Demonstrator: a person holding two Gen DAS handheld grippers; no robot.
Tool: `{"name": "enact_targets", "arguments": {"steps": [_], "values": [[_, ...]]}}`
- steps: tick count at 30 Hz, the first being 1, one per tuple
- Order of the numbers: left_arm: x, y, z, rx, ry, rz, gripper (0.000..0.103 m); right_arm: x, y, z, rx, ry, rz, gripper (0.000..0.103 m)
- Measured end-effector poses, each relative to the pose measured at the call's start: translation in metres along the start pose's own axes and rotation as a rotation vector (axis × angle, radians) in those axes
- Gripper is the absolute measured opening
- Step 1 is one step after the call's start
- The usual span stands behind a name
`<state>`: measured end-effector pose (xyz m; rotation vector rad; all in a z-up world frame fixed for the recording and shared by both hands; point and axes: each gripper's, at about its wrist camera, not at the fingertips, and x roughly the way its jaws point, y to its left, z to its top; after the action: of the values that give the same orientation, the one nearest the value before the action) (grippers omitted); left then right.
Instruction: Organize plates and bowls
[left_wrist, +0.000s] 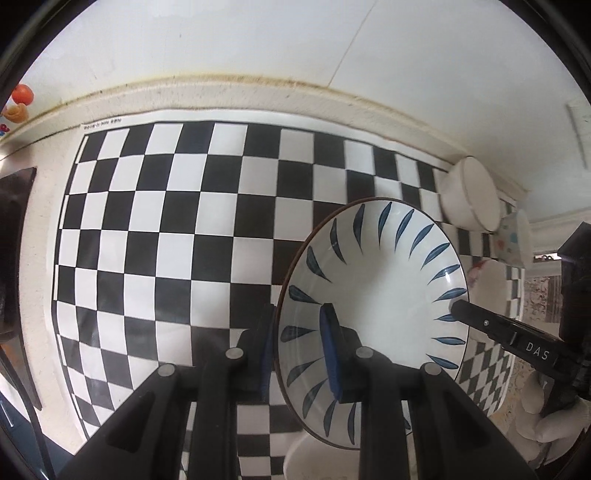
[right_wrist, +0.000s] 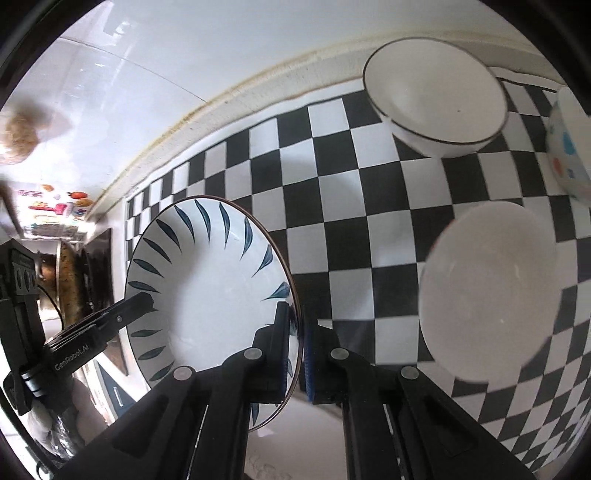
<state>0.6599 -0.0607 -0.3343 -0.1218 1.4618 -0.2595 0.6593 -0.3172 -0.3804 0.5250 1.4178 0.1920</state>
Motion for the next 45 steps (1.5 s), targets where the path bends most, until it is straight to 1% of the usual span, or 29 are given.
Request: {"name": "enact_targets", "arguments": {"steps": [5, 10, 14, 18, 23, 26, 31, 37, 39, 45], "values": [[-0.025, -0.010, -0.020, 0.030, -0.042, 0.000, 0.021, -0.033, -0.001, -0.022, -0.019, -0.043, 0.013, 0.008], [-0.041, -0.018, -0.037, 0.042, -0.059, -0.017, 0.021, -0.060, -0.011, -0.050, -0.026, -0.069, 0.031, 0.008], [-0.047, -0.027, -0.054, 0.059, -0.068, -0.015, 0.021, -0.072, -0.010, -0.076, -0.028, -0.088, 0.046, 0.008], [-0.047, -0.029, -0.077, 0.070, -0.051, -0.026, 0.021, -0.075, -0.011, -0.103, -0.024, -0.091, 0.055, 0.008], [-0.034, -0.028, -0.106, 0.081, -0.007, -0.029, 0.021, -0.064, -0.023, -0.136, -0.018, -0.071, 0.047, 0.008], [-0.022, -0.027, -0.121, 0.083, 0.025, -0.026, 0.021, -0.050, -0.035, -0.156, -0.005, -0.049, 0.045, 0.008], [0.000, -0.027, -0.143, 0.079, 0.081, -0.019, 0.021, -0.025, -0.054, -0.179, 0.027, -0.010, 0.042, 0.008], [0.023, -0.031, -0.154, 0.103, 0.115, 0.010, 0.021, -0.004, -0.065, -0.192, 0.030, 0.020, 0.014, 0.008], [0.031, -0.032, -0.156, 0.105, 0.137, 0.017, 0.021, 0.000, -0.066, -0.193, 0.022, 0.022, 0.000, 0.008], [0.048, -0.038, -0.159, 0.133, 0.166, 0.059, 0.021, 0.005, -0.063, -0.189, -0.007, 0.024, -0.042, 0.008]]}}
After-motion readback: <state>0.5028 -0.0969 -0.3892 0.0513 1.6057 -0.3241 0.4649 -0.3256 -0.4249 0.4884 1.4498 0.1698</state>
